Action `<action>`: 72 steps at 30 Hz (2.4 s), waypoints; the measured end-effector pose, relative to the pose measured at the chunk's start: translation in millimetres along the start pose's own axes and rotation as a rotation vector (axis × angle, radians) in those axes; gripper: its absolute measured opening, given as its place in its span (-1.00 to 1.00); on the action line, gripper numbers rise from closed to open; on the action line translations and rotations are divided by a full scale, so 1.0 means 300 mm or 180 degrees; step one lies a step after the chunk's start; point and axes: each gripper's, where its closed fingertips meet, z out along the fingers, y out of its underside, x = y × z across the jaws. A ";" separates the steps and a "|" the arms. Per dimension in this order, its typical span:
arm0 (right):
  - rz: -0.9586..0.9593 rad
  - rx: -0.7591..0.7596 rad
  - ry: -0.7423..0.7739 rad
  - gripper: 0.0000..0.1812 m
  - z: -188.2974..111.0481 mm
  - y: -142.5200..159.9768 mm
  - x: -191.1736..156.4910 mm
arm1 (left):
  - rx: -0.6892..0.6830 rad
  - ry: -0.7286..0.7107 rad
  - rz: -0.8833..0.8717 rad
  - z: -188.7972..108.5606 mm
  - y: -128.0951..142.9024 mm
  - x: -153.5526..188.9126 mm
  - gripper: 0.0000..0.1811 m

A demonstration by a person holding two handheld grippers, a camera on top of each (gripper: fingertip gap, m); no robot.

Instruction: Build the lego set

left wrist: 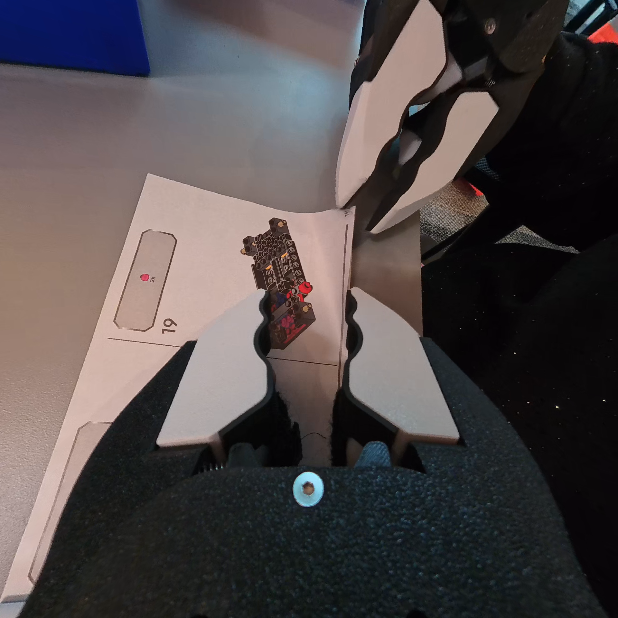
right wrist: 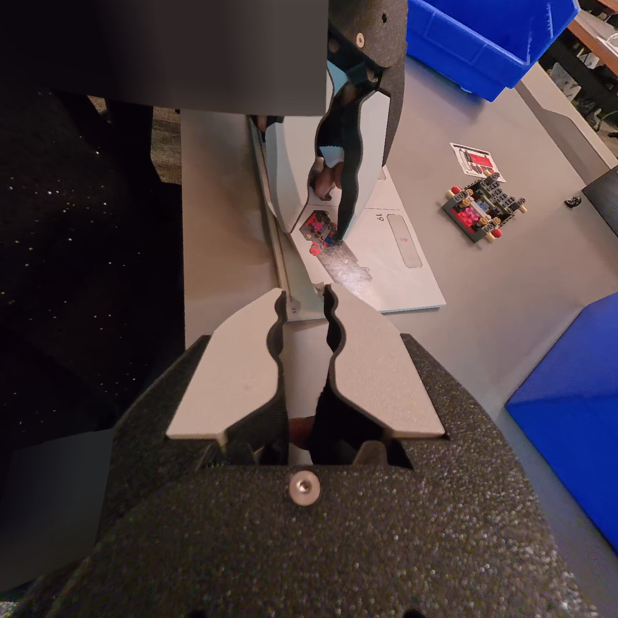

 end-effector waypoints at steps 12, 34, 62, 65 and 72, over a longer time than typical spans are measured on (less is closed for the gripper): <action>-0.0526 -0.0057 -0.0679 -0.87 -0.063 -0.039 0.070 | -0.0008 -0.0009 0.0027 0.001 0.002 0.000 -0.53; -0.1390 -0.1080 -0.1902 -0.91 -0.007 -0.009 0.033 | -0.0026 -0.0078 0.0104 0.004 0.004 -0.001 -0.53; -0.1378 -0.1125 -0.1988 -1.00 0.004 -0.001 0.022 | -0.0038 -0.0081 0.0161 0.007 0.004 0.004 -0.50; -0.1338 -0.1024 -0.1918 -1.00 0.002 -0.023 0.031 | 0.0011 -0.0173 0.0316 0.002 -0.004 0.008 -0.39; -0.1233 -0.0775 -0.1371 -1.00 0.004 -0.100 0.088 | 0.0522 -0.1033 0.0707 -0.066 -0.099 -0.001 -0.33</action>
